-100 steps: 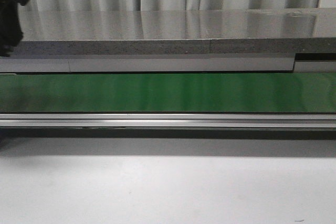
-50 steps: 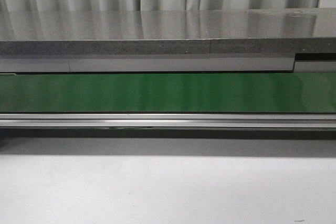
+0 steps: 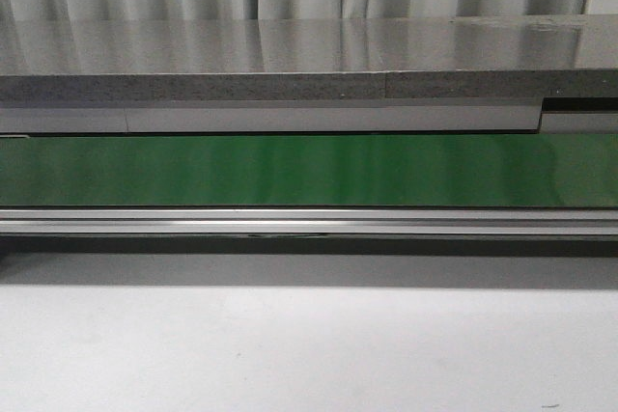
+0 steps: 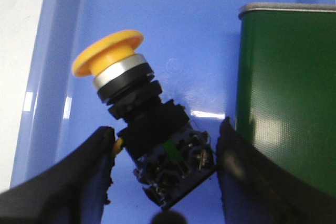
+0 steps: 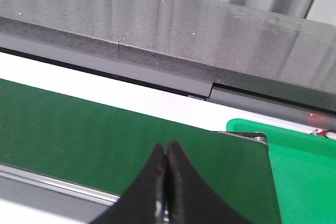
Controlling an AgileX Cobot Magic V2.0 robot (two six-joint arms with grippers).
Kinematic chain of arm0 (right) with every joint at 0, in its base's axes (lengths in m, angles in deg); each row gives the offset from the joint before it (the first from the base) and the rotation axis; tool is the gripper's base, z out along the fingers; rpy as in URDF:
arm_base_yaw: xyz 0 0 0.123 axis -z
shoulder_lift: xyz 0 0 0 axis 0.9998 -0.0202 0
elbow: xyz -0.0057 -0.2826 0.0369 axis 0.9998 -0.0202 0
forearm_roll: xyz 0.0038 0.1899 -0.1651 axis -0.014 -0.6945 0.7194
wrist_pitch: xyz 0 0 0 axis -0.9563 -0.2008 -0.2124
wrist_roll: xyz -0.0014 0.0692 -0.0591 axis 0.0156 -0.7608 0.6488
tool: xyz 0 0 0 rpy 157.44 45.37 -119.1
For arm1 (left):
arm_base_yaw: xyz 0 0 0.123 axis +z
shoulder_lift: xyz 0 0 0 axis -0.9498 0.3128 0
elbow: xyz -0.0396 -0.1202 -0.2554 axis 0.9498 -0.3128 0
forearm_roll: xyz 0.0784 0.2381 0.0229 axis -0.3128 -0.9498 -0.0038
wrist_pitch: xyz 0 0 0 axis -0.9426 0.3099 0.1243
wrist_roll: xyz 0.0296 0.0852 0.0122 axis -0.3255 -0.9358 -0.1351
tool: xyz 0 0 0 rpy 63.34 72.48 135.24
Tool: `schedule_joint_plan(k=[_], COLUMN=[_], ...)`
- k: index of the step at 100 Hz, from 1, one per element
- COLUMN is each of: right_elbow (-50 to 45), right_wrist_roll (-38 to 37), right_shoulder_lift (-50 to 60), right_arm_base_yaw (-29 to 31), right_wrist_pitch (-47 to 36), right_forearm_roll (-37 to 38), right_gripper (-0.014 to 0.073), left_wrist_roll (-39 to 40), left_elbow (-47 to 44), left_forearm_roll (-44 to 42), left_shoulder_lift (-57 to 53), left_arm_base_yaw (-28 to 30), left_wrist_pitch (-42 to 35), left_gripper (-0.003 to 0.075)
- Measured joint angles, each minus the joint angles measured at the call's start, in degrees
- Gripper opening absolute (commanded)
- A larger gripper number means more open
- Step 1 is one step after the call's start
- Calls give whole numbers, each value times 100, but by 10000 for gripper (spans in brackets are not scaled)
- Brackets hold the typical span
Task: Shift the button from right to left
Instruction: 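Lower the button into the blue tray and open the left gripper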
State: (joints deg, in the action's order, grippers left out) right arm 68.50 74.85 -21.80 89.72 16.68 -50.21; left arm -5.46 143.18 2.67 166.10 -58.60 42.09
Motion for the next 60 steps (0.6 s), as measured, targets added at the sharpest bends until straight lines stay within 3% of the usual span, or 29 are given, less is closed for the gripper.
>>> schedule_joint_plan(k=[27, 60], right_elbow=[0, 0], right_wrist_roll=[0, 0], right_shoulder_lift=[0, 0], right_arm_base_yaw=[0, 0], right_wrist_pitch=[0, 0], right_forearm_roll=[0, 0], right_gripper=[-64, -64], left_wrist_roll=[-819, -918], left_elbow=[0, 9], left_forearm_roll=[13, 58], left_shoulder_lift=[455, 586], left_arm_base_yaw=[59, 170], left_wrist_pitch=[-398, -482], left_gripper=[236, 236])
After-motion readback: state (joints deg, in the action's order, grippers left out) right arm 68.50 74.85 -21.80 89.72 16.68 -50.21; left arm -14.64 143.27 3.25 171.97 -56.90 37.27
